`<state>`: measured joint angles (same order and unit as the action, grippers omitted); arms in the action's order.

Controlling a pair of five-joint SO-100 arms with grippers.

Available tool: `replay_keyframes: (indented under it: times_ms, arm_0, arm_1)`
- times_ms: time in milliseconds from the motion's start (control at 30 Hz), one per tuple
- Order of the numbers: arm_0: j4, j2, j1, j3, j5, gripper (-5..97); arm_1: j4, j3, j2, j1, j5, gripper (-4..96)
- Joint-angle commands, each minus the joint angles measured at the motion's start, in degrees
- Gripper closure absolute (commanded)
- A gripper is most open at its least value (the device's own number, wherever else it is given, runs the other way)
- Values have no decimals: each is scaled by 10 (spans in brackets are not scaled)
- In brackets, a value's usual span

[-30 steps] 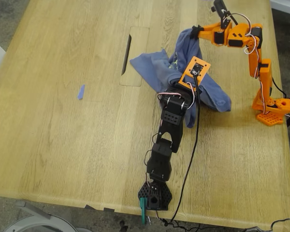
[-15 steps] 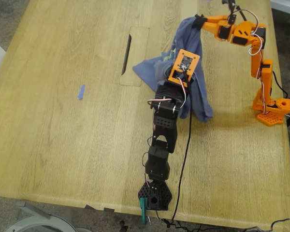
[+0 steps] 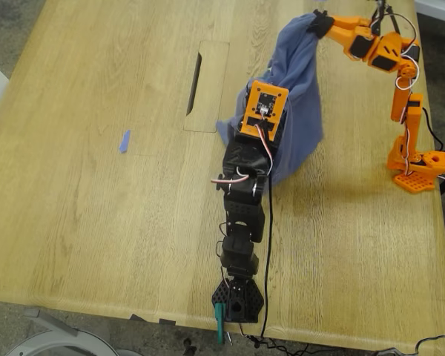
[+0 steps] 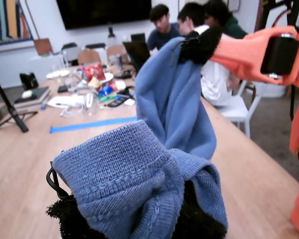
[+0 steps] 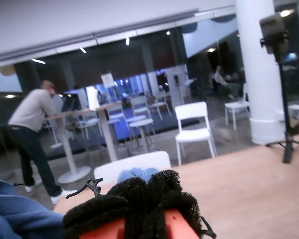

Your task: Fold a T-shirt

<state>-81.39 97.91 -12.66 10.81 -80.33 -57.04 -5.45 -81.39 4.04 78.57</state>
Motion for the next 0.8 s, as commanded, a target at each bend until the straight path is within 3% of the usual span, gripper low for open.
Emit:
replay_keyframes:
  times_ms: [0,567,767]
  arm_0:
    - [54,69,3,-48,-7,919]
    - [222,92,-36,-48,-6,919]
    - [229,131,-40,-48,-7,919]
  arm_1:
    - [29,-26,-40,-14,6,913]
    - [198,-26,-46,-111,31,913]
    - [218,-26,-61,-112,34,913]
